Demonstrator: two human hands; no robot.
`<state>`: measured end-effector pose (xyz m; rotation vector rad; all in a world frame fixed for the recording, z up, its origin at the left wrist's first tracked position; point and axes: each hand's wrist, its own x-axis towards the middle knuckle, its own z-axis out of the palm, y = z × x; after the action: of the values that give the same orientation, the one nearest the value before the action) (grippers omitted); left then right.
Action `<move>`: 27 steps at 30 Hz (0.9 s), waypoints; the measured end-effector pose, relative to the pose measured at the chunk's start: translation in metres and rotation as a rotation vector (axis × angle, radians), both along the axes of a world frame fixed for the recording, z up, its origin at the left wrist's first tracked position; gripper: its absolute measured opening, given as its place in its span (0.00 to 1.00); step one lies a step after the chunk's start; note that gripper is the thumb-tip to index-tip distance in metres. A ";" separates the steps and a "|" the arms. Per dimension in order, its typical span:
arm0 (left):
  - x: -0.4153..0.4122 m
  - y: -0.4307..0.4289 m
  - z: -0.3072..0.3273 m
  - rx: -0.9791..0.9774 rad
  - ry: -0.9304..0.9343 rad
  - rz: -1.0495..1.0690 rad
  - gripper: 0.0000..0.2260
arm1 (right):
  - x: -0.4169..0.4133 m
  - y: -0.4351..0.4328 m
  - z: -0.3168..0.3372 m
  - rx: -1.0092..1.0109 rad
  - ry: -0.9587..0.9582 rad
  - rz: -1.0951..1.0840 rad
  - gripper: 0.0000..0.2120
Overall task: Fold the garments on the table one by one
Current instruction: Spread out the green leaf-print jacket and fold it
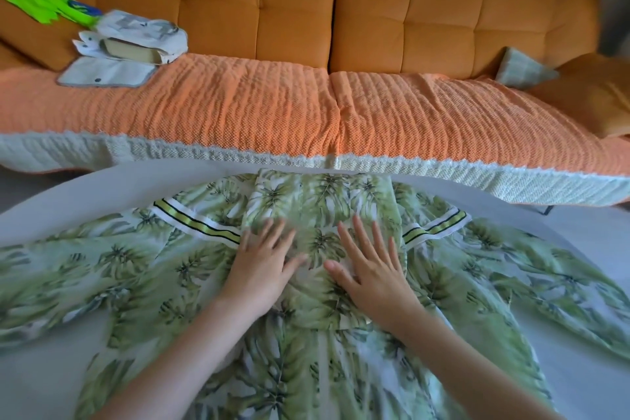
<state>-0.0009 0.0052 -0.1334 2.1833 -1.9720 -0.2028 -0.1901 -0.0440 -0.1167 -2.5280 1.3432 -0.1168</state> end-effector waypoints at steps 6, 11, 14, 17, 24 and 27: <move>-0.022 0.035 -0.005 -0.029 0.059 -0.016 0.28 | -0.005 0.040 -0.005 0.022 0.113 0.107 0.33; -0.023 0.038 -0.017 -0.046 -0.021 0.002 0.28 | -0.004 0.032 -0.002 0.103 0.071 0.087 0.32; -0.029 0.027 0.007 -0.110 0.099 0.042 0.34 | 0.010 -0.008 0.026 0.016 -0.052 0.037 0.33; -0.053 0.014 0.021 -0.135 0.057 0.015 0.32 | 0.037 -0.059 0.036 -0.006 -0.034 -0.014 0.31; -0.069 0.008 -0.021 0.022 -0.072 -0.042 0.26 | 0.082 -0.104 0.004 0.078 0.203 -0.030 0.35; -0.069 0.009 -0.019 -0.012 -0.010 -0.039 0.29 | 0.082 -0.101 -0.009 0.072 0.208 -0.039 0.35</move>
<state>-0.0701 0.0145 -0.1520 2.1438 -2.0179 -0.1854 -0.1085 -0.1447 -0.1262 -2.5095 1.4451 0.1885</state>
